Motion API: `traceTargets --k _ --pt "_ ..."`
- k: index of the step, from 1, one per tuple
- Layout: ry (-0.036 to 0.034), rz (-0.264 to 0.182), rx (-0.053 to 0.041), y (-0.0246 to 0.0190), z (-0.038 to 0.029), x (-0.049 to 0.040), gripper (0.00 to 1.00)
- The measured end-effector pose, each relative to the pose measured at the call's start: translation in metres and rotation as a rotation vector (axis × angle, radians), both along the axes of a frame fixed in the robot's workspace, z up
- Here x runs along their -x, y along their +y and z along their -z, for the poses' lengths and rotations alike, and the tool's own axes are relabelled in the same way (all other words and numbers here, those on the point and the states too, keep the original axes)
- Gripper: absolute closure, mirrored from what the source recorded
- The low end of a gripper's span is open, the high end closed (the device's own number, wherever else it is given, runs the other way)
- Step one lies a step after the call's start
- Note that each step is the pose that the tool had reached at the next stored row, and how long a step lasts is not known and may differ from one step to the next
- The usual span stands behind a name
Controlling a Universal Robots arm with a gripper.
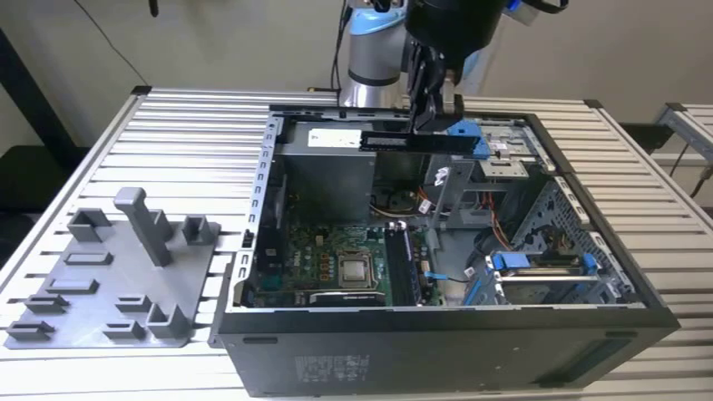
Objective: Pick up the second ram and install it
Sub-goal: 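Pick up the second ram and move it above second insertion slot, then insert the second ram into the second slot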
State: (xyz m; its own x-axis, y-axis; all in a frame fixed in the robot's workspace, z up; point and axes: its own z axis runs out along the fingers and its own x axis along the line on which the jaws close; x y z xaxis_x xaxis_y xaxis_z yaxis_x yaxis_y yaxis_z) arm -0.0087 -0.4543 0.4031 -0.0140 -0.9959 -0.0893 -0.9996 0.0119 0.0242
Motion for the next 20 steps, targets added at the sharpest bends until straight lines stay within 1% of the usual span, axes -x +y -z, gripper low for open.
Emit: traceTargets --k 2,3,5,6,9,11,20 --pt "0.0 0.0 -0.0001 0.0055 0.0004 0.0 0.86" --pt "-0.0001 0.0 -0.0003 0.0071 0.0007 0.0 0.86" --pt "-0.0004 0.0 -0.0012 0.0084 0.0017 -0.0001 0.86" --pt "-0.0024 0.0 -0.0016 0.0088 0.0029 0.0 0.86" --pt "-0.0145 -0.004 -0.0015 0.0089 0.0058 0.0 0.86" --pt "-0.0212 -0.005 -0.0015 0.0089 0.0079 -0.0003 0.86" --pt "-0.0216 -0.004 -0.0014 0.0089 0.0086 -0.0011 0.86"
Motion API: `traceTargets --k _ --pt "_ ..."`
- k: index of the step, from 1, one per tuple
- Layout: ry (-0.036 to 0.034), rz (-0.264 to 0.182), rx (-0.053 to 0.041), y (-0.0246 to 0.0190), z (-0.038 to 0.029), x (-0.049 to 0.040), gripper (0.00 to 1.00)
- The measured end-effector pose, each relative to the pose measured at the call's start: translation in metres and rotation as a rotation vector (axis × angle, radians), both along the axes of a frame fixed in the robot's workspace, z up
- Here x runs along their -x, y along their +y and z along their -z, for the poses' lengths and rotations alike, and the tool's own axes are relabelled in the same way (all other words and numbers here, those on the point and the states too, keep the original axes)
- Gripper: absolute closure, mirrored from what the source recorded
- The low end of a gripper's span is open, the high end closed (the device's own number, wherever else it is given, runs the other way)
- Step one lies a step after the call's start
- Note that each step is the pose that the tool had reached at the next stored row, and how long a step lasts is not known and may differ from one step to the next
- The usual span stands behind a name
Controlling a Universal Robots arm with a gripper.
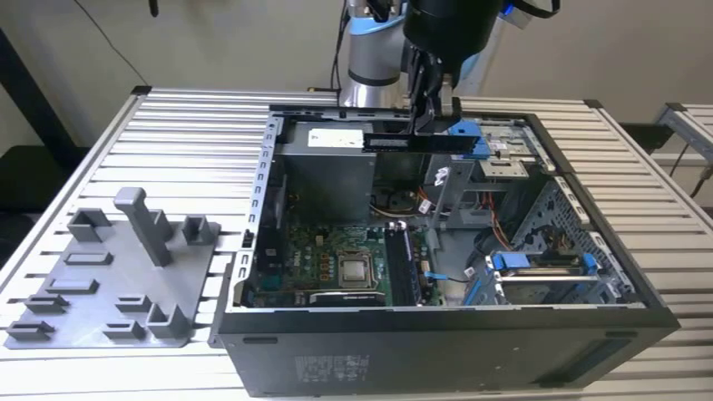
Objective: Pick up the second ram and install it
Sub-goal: 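Insert the second ram into the second slot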
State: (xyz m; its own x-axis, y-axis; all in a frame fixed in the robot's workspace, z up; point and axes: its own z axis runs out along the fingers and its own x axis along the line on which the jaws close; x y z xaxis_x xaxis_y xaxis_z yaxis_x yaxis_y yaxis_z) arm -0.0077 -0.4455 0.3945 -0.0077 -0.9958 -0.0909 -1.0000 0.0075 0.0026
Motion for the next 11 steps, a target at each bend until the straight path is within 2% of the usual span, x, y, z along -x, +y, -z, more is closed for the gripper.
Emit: traceTargets --k 8,11 --pt "-0.0001 0.004 0.0 0.0 0.0 -0.0002 0.86" --pt "0.0 0.026 0.0 0.0 0.0001 -0.0002 0.86"
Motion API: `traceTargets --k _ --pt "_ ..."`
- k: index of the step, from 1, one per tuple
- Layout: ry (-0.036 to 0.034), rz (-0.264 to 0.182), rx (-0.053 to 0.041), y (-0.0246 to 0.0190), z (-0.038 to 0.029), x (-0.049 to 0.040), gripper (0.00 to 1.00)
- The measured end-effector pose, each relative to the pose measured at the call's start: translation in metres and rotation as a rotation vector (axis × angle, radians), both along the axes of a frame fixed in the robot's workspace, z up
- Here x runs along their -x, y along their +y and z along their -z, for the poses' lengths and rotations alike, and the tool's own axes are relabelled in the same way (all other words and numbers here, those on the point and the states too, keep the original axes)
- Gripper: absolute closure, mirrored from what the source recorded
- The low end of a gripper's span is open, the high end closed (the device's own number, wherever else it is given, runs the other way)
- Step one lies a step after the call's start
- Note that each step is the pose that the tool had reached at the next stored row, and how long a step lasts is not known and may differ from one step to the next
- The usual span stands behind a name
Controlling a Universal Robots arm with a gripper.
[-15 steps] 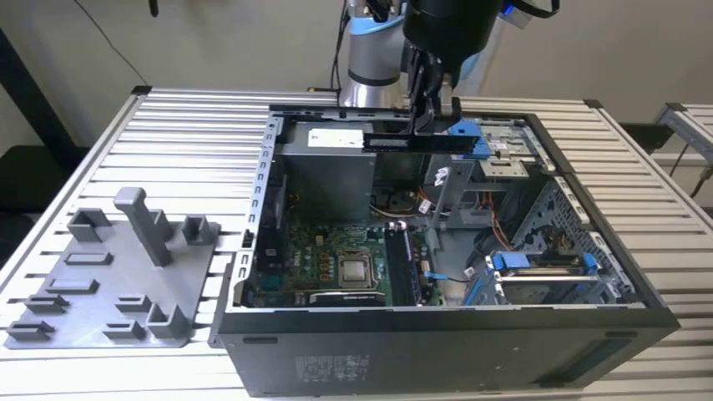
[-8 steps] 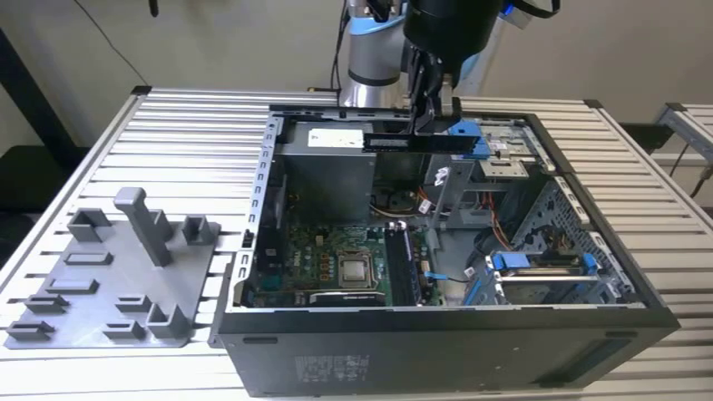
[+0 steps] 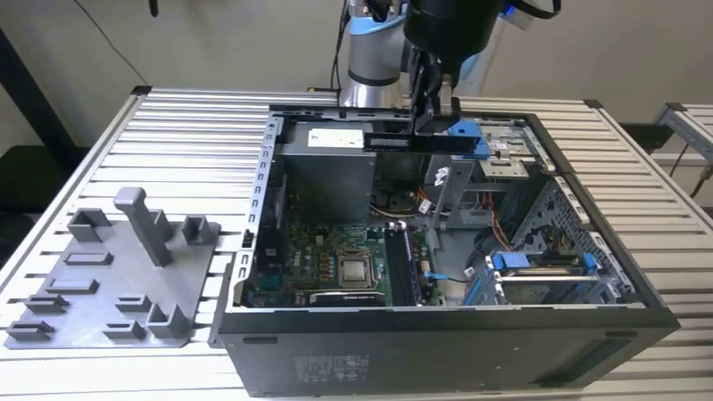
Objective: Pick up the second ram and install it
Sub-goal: 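Insert the second ram into the second slot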
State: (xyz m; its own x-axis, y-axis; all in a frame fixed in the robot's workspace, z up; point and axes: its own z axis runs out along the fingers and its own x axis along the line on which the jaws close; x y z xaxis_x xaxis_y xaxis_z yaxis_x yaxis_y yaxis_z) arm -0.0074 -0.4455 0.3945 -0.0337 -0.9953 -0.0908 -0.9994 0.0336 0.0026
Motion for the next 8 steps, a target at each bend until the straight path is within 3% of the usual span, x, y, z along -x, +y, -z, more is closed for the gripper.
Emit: traceTargets --k 8 --pt "0.0 0.086 0.0003 -0.0003 0.0 0.0 0.86"
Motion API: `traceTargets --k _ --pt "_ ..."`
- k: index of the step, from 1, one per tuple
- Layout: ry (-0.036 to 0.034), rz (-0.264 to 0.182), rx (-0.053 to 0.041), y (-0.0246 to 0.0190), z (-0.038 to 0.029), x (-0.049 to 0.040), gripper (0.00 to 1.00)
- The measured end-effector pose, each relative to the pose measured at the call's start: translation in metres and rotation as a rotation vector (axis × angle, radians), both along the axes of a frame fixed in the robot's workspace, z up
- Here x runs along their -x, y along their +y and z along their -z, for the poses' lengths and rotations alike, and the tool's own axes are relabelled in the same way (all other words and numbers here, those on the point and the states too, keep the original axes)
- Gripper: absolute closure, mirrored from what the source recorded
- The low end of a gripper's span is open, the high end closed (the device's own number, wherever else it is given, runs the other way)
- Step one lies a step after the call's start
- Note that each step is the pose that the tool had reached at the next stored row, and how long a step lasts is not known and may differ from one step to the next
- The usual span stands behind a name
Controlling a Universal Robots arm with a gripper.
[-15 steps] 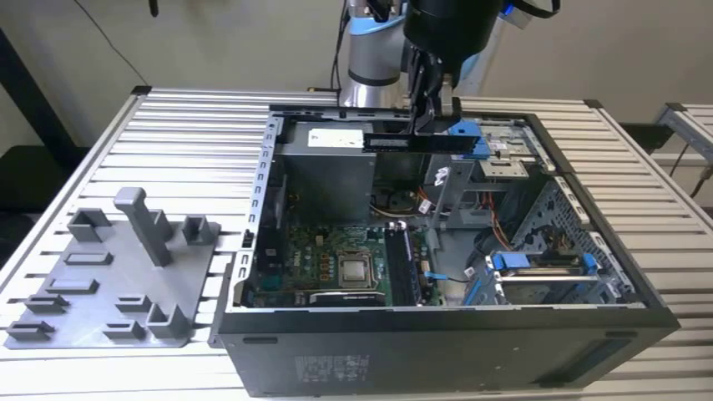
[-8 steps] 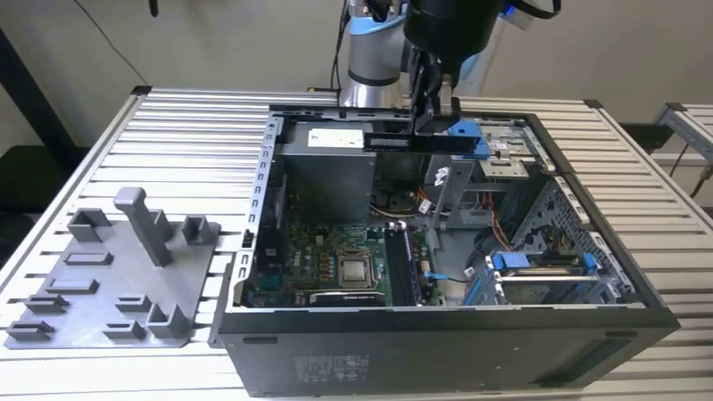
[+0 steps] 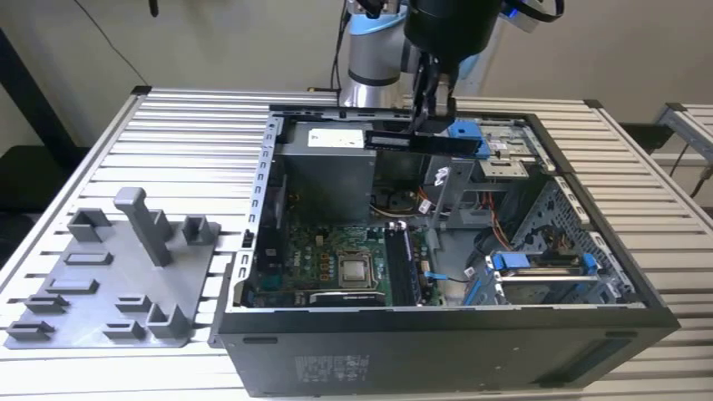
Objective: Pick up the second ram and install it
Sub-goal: 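Insert the second ram into the second slot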
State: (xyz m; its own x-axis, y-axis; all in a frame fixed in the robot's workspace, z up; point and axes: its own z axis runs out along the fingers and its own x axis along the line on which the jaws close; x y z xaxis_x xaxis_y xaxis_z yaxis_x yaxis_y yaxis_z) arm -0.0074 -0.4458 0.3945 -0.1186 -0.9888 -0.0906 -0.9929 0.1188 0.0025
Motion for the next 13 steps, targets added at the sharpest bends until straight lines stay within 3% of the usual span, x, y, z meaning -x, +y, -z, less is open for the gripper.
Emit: traceTargets --k 6,13 --pt "0.0001 0.059 0.0001 0.0 0.0001 0.0 0.86" --pt "0.0 0.06 0.0002 0.0 0.0 0.0 0.86"
